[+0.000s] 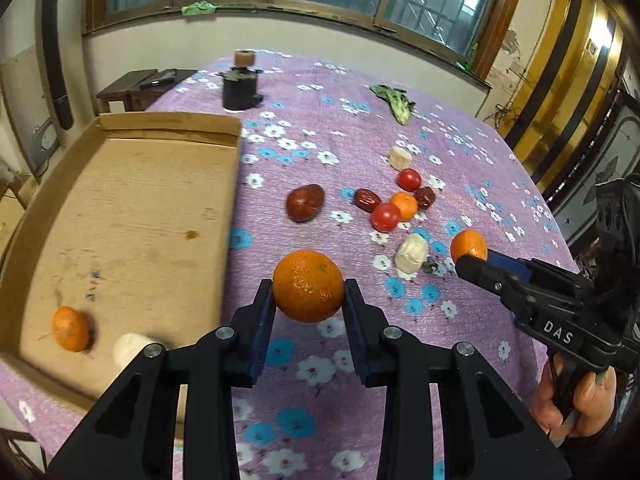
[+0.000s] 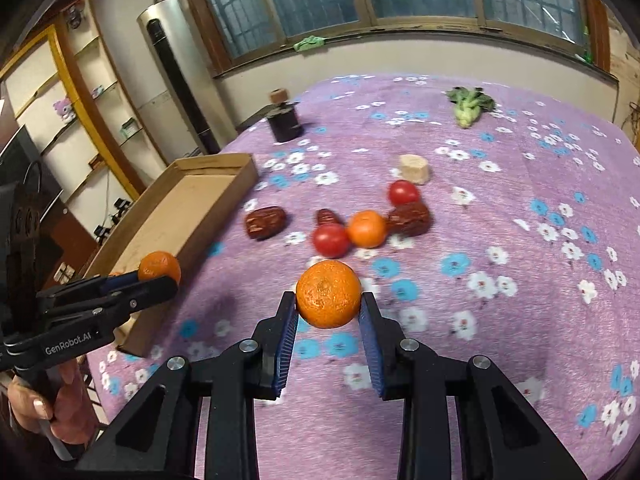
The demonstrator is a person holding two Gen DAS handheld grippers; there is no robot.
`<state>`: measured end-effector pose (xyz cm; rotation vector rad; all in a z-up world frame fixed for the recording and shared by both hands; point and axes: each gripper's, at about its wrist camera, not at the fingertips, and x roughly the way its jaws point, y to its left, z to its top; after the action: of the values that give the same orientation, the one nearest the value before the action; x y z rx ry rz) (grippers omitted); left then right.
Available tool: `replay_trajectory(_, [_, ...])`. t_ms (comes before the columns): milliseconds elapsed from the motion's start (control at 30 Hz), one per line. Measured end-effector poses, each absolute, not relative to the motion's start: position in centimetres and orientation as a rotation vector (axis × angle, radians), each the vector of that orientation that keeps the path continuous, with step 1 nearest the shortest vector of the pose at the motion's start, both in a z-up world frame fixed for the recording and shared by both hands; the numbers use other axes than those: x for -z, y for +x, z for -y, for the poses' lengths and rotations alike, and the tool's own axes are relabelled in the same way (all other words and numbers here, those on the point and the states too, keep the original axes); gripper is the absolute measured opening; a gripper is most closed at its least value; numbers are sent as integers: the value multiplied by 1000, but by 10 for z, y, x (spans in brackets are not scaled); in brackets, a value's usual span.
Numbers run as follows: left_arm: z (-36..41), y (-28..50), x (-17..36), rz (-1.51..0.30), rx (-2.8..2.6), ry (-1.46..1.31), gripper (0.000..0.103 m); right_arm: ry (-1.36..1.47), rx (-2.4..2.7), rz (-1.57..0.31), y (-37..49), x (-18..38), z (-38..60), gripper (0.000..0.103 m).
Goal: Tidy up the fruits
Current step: 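Carry both held oranges over the cardboard tray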
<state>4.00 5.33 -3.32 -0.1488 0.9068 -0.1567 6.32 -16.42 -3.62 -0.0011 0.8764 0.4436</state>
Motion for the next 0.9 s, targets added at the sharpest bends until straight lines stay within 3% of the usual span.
replay_trajectory(900, [-128, 22, 30, -873, 47, -216, 31, -104, -617, -885, 49, 30, 60, 32])
